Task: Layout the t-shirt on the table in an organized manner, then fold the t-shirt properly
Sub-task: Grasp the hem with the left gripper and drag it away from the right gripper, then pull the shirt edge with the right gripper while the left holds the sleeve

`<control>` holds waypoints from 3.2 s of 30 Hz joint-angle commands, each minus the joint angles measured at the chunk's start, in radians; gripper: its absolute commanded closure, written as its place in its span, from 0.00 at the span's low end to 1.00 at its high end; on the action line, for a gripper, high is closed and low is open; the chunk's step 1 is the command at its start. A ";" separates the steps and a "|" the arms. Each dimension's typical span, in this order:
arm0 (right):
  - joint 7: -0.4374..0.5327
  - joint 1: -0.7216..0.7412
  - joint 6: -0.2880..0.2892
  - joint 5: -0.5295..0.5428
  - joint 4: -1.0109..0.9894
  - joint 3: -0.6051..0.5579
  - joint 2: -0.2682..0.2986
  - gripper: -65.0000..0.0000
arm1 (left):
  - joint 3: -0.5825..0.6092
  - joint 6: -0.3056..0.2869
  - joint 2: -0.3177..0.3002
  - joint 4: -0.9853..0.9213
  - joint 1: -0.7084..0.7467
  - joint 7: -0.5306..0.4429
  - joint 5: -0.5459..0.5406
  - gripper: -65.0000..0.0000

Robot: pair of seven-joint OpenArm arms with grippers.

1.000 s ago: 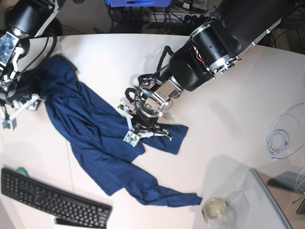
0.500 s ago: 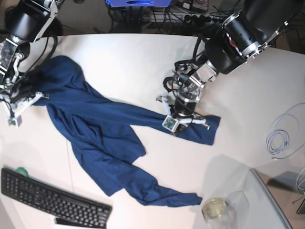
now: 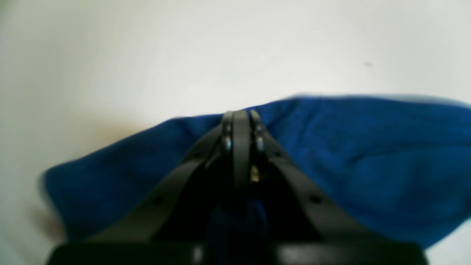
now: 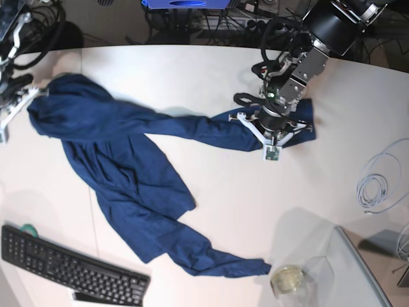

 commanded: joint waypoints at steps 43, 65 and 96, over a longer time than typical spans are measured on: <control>0.039 0.225 0.150 -0.045 -0.428 -0.232 0.263 0.41 | -0.079 0.005 -0.123 0.216 0.031 0.079 0.007 1.00; 0.197 0.365 0.155 -0.232 -0.727 -0.327 0.292 1.00 | -0.079 0.005 -0.123 0.215 0.031 0.079 0.007 1.00; -0.345 -0.058 0.155 -0.229 -0.086 -0.702 0.128 1.00 | 0.042 0.002 -0.122 0.218 0.007 0.081 0.009 1.00</control>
